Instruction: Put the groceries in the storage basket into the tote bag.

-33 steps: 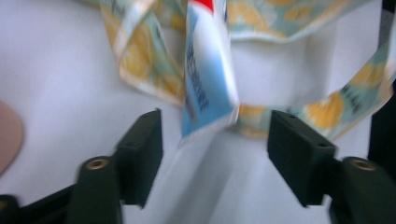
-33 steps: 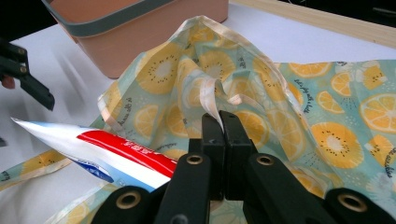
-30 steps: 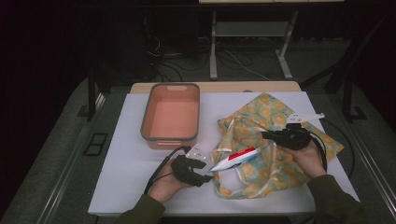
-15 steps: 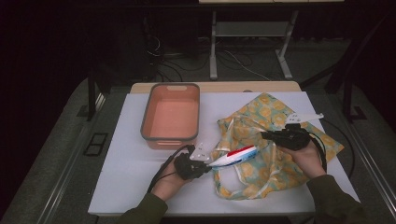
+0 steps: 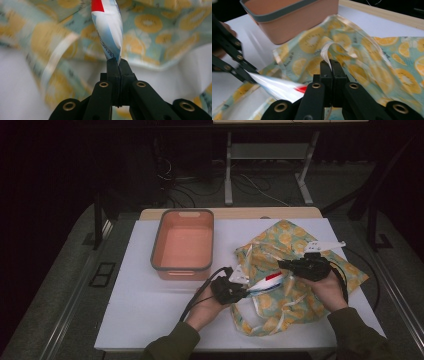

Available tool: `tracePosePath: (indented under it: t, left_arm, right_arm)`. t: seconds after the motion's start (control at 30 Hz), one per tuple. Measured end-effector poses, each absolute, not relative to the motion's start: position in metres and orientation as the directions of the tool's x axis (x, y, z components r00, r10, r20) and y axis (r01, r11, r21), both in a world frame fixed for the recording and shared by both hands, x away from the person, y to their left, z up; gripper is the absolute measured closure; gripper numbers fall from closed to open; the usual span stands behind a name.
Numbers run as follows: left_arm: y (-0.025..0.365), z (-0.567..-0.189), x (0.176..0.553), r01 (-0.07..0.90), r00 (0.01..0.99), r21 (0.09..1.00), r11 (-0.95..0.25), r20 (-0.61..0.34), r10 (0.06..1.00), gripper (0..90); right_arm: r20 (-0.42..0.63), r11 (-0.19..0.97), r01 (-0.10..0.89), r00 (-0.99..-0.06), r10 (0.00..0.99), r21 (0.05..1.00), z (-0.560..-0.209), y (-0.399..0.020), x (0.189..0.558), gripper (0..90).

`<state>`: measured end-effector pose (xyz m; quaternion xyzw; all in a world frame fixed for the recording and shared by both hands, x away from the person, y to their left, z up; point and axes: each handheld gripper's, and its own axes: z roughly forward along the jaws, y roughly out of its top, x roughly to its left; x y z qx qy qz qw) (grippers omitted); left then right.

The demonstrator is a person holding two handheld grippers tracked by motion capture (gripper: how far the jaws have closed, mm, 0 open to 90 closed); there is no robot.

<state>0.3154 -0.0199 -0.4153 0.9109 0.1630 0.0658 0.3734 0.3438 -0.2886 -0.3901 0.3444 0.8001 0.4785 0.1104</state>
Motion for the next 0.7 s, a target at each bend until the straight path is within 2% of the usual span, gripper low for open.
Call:
tracePosePath:
  t: [0.33,0.47,0.6,0.7]
  left_arm:
    - [-0.080,-0.426,0.346,0.287,0.925,0.726,-0.625,-0.040,0.378,89.3]
    - [-0.091,-0.431,0.354,0.312,0.917,0.721,-0.619,-0.059,0.393,88.1]
    - [-0.077,-0.423,0.353,0.320,0.907,0.740,-0.592,-0.059,0.417,72.0]
    - [-0.053,-0.412,0.346,0.325,0.894,0.756,-0.568,-0.051,0.444,66.3]
  right_arm:
    - [0.148,0.302,0.413,-0.765,0.627,0.859,-0.383,-0.284,0.339,89.3]
    - [0.150,0.300,0.415,-0.764,0.628,0.859,-0.383,-0.284,0.338,89.3]
    - [0.152,0.295,0.415,-0.762,0.629,0.861,-0.382,-0.288,0.338,89.3]
    - [0.151,0.294,0.414,-0.762,0.630,0.862,-0.382,-0.289,0.337,89.3]
